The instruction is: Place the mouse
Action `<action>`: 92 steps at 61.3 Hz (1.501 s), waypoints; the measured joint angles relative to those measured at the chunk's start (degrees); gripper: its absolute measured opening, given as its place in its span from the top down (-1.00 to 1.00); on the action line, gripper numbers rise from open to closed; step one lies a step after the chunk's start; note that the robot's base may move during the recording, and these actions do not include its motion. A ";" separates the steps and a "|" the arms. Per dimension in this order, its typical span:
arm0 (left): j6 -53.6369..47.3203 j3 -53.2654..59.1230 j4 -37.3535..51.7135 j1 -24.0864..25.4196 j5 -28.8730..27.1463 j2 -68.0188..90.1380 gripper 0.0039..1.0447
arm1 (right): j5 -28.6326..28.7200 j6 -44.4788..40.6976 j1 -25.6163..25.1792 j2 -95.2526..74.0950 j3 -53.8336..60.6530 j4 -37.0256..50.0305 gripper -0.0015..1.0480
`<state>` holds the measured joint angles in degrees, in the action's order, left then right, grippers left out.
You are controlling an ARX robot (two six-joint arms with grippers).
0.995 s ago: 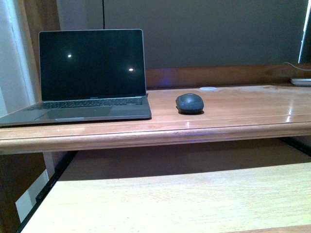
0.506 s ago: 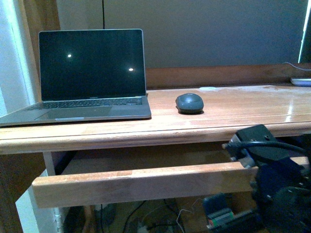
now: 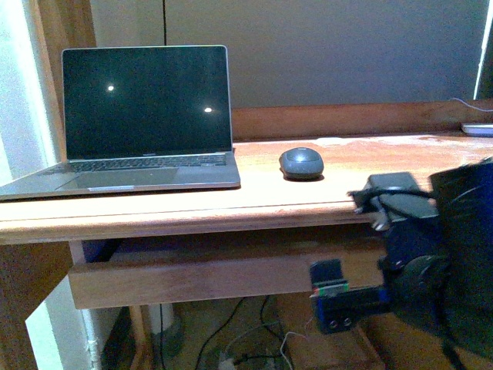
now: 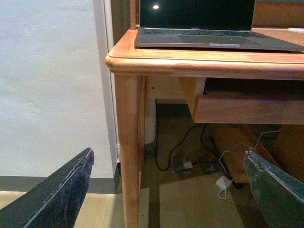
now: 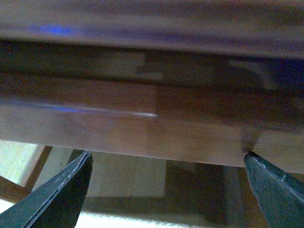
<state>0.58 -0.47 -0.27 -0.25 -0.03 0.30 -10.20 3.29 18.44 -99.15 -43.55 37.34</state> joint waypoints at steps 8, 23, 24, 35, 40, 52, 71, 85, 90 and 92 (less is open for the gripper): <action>0.00 0.00 0.00 0.00 0.00 0.00 -0.86 | 3.74 2.67 -2.73 11.56 6.88 -2.38 -0.86; 0.00 0.00 0.00 0.00 0.00 0.00 -0.86 | 7.23 4.66 -4.96 48.11 29.44 -14.45 -0.86; 0.00 0.00 0.00 0.00 0.00 0.00 -0.86 | 6.51 5.14 -4.50 51.76 30.64 -17.09 -0.86; 0.00 0.00 0.00 0.00 0.00 0.00 -0.86 | -4.13 8.83 5.75 83.34 36.30 -39.52 -0.86; 0.00 0.00 0.00 0.00 0.00 0.00 -0.86 | -5.27 10.71 7.34 87.82 37.29 -39.28 -0.86; -0.02 0.00 0.00 0.00 0.04 -0.04 -0.86 | -6.25 10.71 6.71 91.43 42.82 -36.13 -0.86; -0.02 0.00 0.00 0.00 0.00 -0.04 -0.86 | -3.43 -1.70 -4.00 99.23 43.19 -35.23 0.08; -0.02 0.00 0.00 0.00 0.00 -0.04 -0.86 | 6.84 -2.84 -12.63 98.88 42.73 -37.13 0.84; -0.02 0.00 0.00 0.00 0.00 -0.04 -0.86 | 9.33 -2.99 -17.70 98.88 42.73 -37.27 0.94; -0.02 0.00 0.00 0.00 0.00 -0.04 -0.86 | 9.81 -3.10 -17.94 98.88 42.73 -37.31 0.87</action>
<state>0.56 -0.47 -0.27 -0.25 -0.03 0.25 -0.38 0.19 0.49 -0.27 -0.82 0.03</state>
